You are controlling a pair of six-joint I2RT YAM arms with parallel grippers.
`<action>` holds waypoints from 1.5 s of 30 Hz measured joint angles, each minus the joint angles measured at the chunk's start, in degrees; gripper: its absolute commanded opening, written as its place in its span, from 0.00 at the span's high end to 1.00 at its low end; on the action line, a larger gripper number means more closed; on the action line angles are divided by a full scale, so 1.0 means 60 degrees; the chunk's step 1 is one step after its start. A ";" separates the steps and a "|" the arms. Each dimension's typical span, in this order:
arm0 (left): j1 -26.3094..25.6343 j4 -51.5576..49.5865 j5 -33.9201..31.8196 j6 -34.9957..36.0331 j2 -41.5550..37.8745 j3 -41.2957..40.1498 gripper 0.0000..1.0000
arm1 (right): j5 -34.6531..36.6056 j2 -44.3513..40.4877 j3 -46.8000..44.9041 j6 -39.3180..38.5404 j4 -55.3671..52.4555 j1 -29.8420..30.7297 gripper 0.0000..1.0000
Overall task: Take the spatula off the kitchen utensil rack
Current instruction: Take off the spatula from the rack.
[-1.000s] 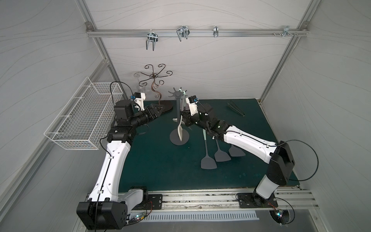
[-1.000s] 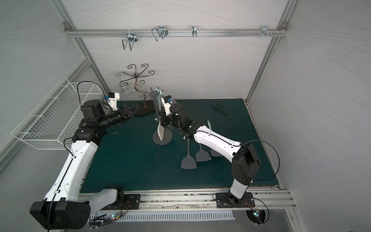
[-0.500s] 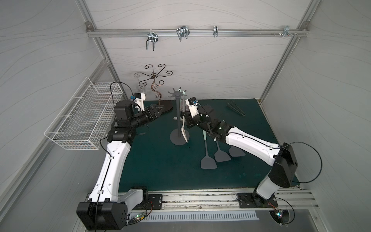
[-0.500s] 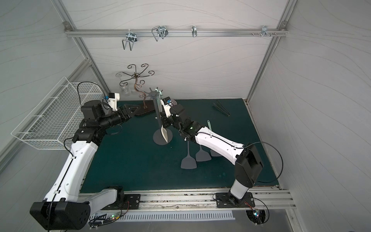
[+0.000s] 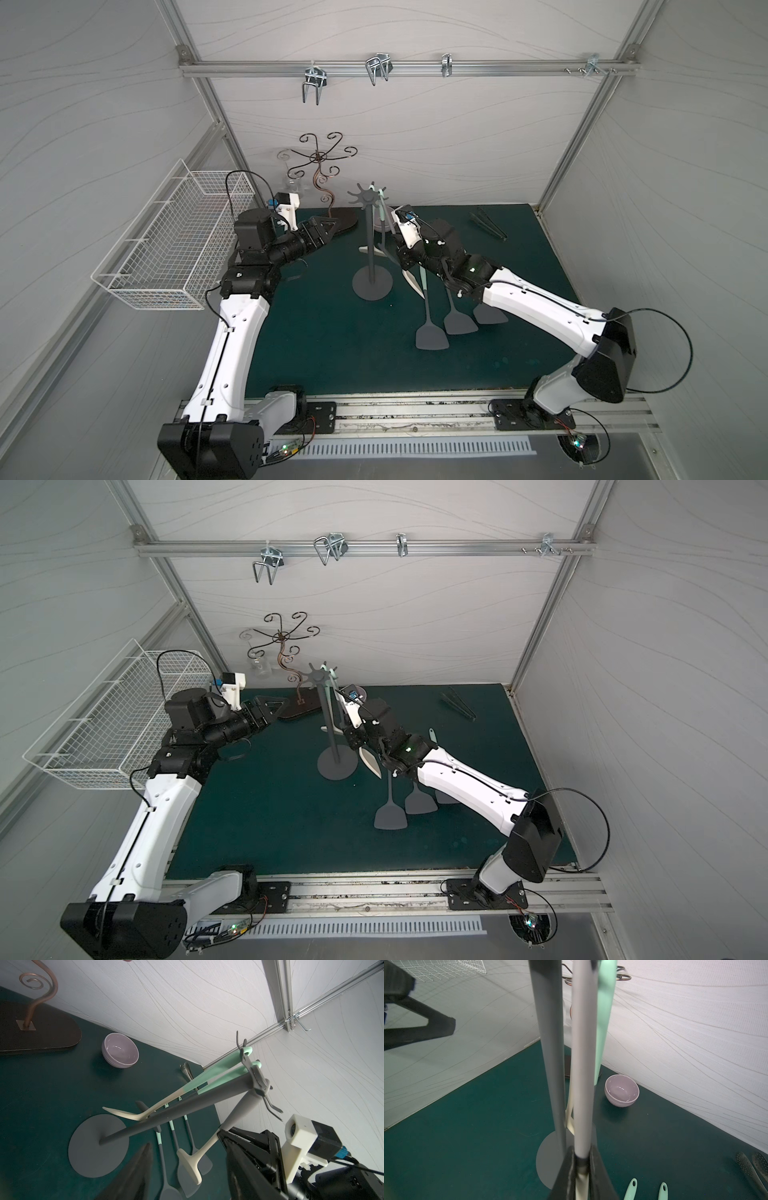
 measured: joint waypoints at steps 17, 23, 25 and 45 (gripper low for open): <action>0.0007 0.0007 0.0004 -0.0291 -0.0025 0.0000 0.39 | 0.0641 -0.0295 -0.0437 -0.0408 0.0954 0.0550 1.00; 0.0011 0.0098 0.0040 -0.0535 -0.0025 0.0000 0.39 | 0.1198 -0.0295 -0.0787 -0.0586 0.1603 0.0627 1.00; 0.0011 0.0171 0.0102 -0.0670 -0.0025 0.0000 0.38 | 0.1290 -0.0295 -0.0969 -0.0656 0.1887 0.0627 1.00; -0.1596 0.0820 0.0335 -0.1920 0.0681 0.0962 0.41 | 0.1840 -0.0142 -0.1253 -0.0878 0.2692 0.1191 1.00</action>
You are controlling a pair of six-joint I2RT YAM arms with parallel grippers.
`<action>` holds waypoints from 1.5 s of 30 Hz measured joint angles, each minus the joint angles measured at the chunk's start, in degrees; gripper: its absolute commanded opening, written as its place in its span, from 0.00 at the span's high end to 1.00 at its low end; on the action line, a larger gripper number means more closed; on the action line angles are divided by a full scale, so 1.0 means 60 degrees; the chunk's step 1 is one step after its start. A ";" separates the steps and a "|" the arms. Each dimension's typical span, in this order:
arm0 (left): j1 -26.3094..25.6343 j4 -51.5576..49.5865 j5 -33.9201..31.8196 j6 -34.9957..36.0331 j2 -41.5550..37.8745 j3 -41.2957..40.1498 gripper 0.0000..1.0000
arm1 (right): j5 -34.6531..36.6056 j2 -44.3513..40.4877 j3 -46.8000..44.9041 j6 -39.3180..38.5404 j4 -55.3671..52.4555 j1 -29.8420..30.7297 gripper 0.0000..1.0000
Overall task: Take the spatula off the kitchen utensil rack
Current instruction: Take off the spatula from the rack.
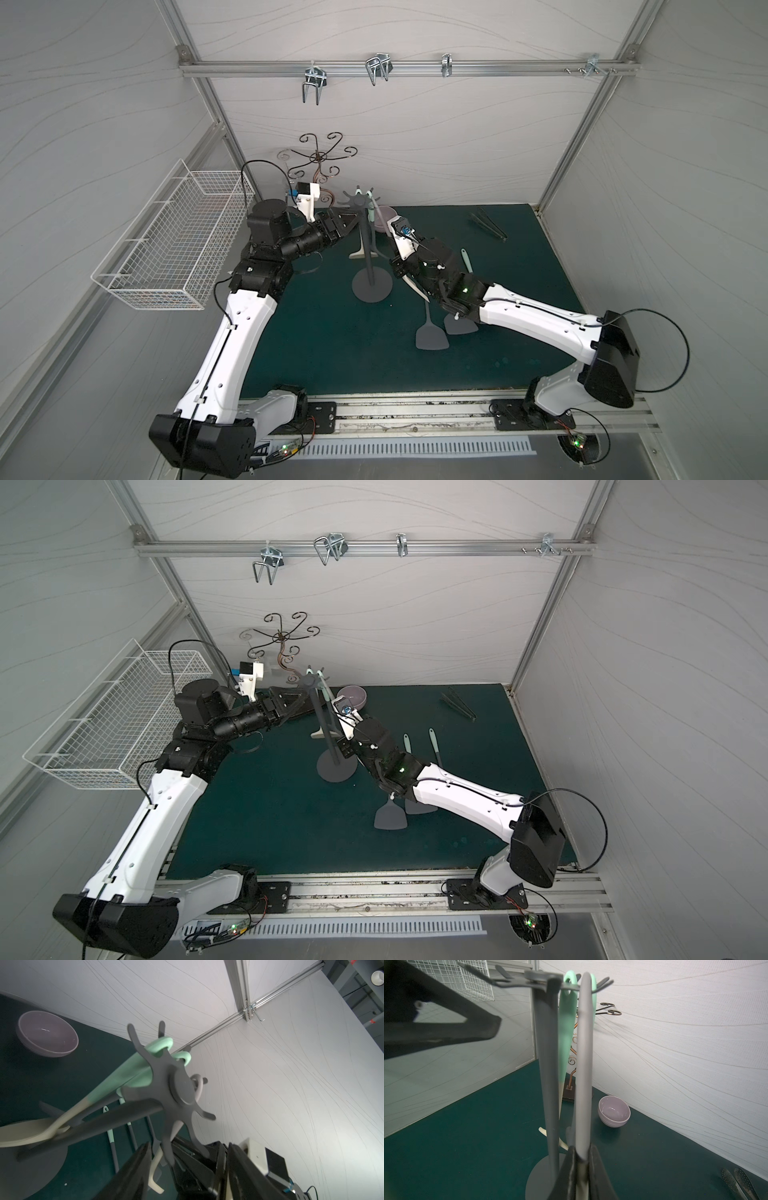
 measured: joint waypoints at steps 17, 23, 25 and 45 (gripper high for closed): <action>0.0175 -0.1038 0.0776 -0.0645 0.1668 0.1949 1.00 | 0.1577 0.0004 -0.0288 -0.0565 0.0514 0.0372 1.00; 0.0561 -0.1158 0.1115 -0.0656 0.1676 0.1945 1.00 | 0.1763 0.0000 -0.0630 -0.0922 0.1217 0.0433 1.00; 0.0801 -0.0856 0.1392 -0.0903 0.1639 0.1738 1.00 | 0.1752 -0.0004 -0.0630 -0.1031 0.1330 0.0444 1.00; 0.1643 0.2958 0.2677 -0.4455 0.1730 0.0175 0.97 | 0.1413 -0.0852 -0.0142 -0.0991 0.0375 -0.0463 1.00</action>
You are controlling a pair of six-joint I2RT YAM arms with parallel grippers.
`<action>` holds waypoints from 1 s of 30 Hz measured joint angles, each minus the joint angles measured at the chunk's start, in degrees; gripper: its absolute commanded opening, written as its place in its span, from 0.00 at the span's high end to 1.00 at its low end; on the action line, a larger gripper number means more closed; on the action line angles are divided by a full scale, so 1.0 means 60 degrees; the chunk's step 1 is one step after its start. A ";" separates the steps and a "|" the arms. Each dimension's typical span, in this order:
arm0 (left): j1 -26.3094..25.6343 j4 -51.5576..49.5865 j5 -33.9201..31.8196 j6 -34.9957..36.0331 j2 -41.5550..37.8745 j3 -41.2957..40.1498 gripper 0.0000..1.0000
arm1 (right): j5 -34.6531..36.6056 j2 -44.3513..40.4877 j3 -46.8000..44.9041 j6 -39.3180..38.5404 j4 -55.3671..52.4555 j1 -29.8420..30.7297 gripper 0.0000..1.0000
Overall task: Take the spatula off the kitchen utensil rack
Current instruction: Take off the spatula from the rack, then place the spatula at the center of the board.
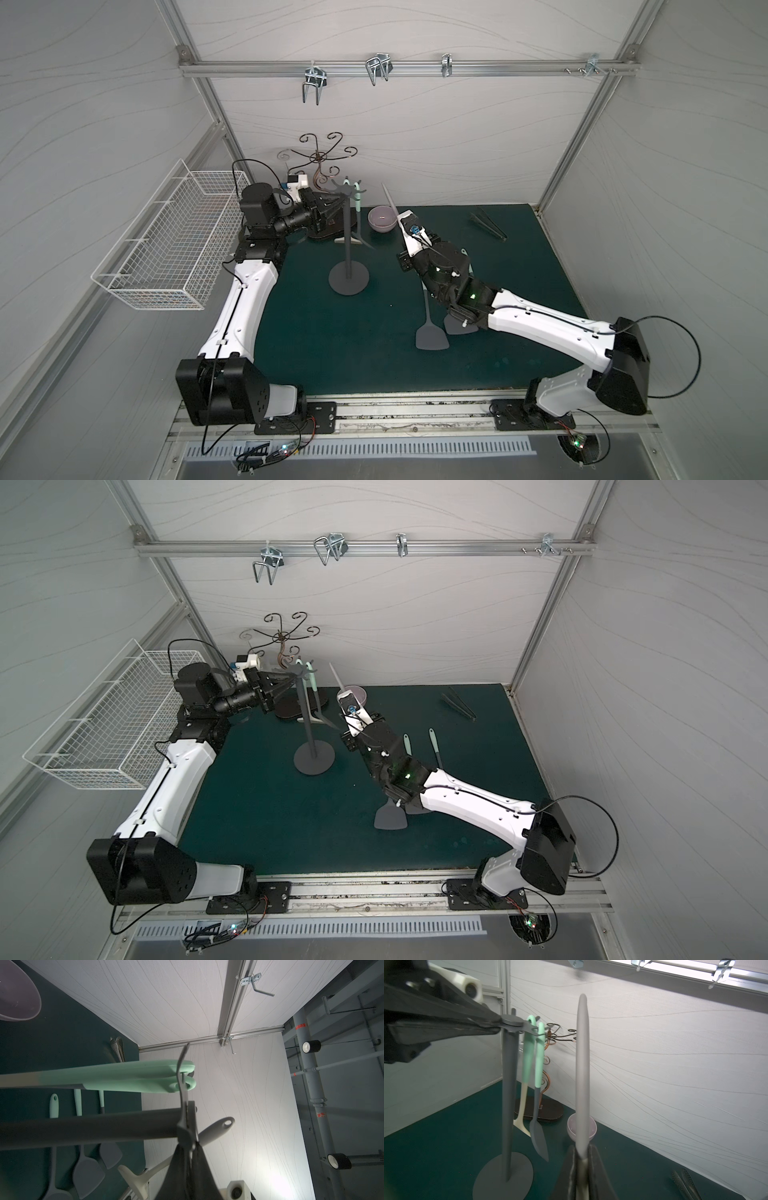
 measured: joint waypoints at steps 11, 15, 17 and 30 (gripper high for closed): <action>0.0408 -0.0047 0.0226 0.0597 0.0106 -0.0015 0.73 | -0.1206 -0.1373 0.0164 0.1239 -0.4521 -0.3982 1.00; 0.0470 -0.0040 0.0335 0.0754 0.0219 -0.0036 0.64 | -0.0943 -0.1348 0.0117 0.1249 -0.5650 -0.4364 1.00; 0.0495 -0.0084 0.0368 0.0878 0.0226 -0.0047 0.58 | -0.0710 -0.1351 0.0044 0.1333 -0.5960 -0.4390 1.00; 0.1111 -0.0240 0.0492 0.1472 0.0033 -0.0419 0.42 | -0.0441 -0.1024 0.0270 0.1818 -0.6754 -0.4426 1.00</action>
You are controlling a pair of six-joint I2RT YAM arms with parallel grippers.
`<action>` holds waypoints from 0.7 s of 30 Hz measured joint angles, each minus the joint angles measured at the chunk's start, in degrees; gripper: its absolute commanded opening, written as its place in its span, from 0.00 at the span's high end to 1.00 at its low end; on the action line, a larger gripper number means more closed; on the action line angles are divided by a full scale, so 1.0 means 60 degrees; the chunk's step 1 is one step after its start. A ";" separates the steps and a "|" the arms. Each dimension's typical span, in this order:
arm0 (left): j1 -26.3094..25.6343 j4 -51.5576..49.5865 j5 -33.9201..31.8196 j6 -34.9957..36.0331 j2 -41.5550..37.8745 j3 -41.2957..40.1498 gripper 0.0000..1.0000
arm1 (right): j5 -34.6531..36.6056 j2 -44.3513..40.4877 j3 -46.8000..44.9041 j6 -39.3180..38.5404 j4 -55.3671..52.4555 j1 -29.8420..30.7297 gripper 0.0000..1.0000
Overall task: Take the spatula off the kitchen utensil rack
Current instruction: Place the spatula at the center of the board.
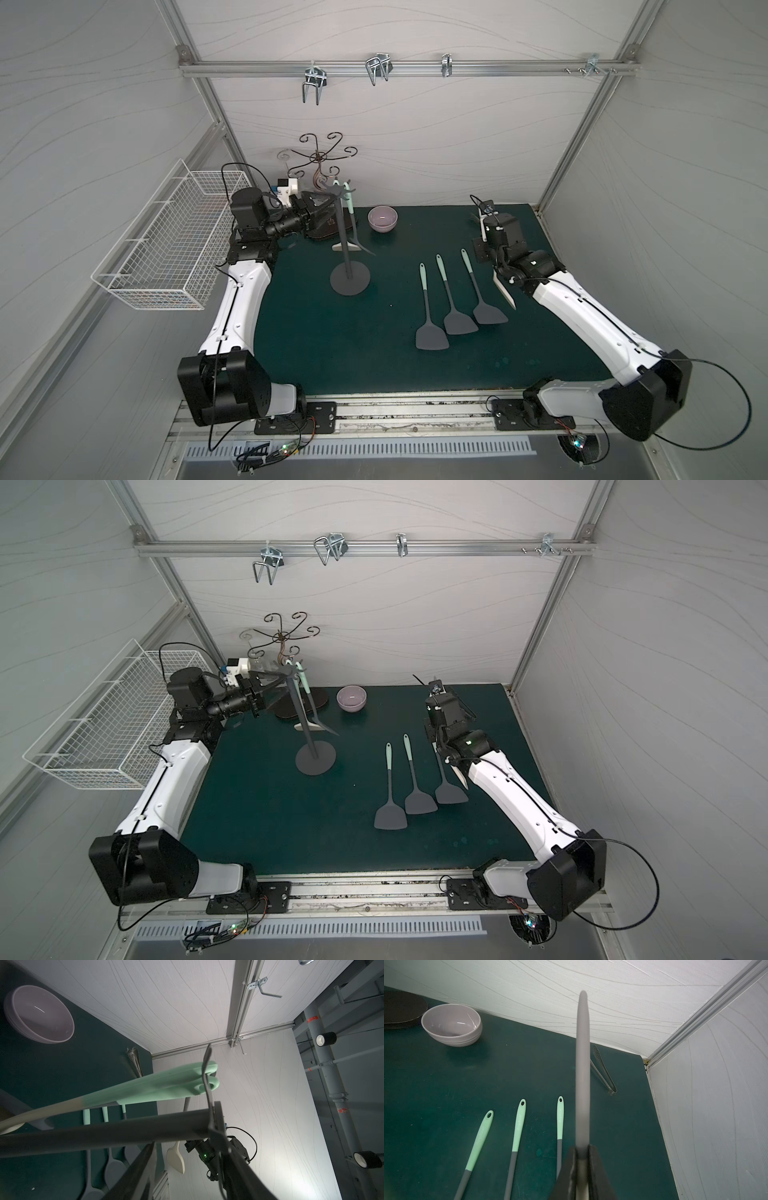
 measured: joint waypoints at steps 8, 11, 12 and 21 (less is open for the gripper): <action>0.0324 -0.0142 0.0000 0.0273 -0.0055 -0.0262 0.01 | -0.0852 -0.0029 0.0044 0.0368 -0.0160 -0.0004 1.00; 0.0379 -0.0404 0.0018 0.0353 -0.0051 -0.0288 0.01 | -0.1341 -0.0153 0.0044 0.0583 -0.0171 -0.0004 1.00; 0.0379 -0.0419 0.0022 0.0408 -0.0051 -0.0288 0.01 | -0.1475 -0.0193 0.0044 0.0667 -0.0175 -0.0004 1.00; 0.0393 -0.1712 -0.0146 0.1494 -0.0546 -0.0259 0.01 | -0.2954 -0.0772 -0.0091 0.0984 -0.0015 -0.0004 1.00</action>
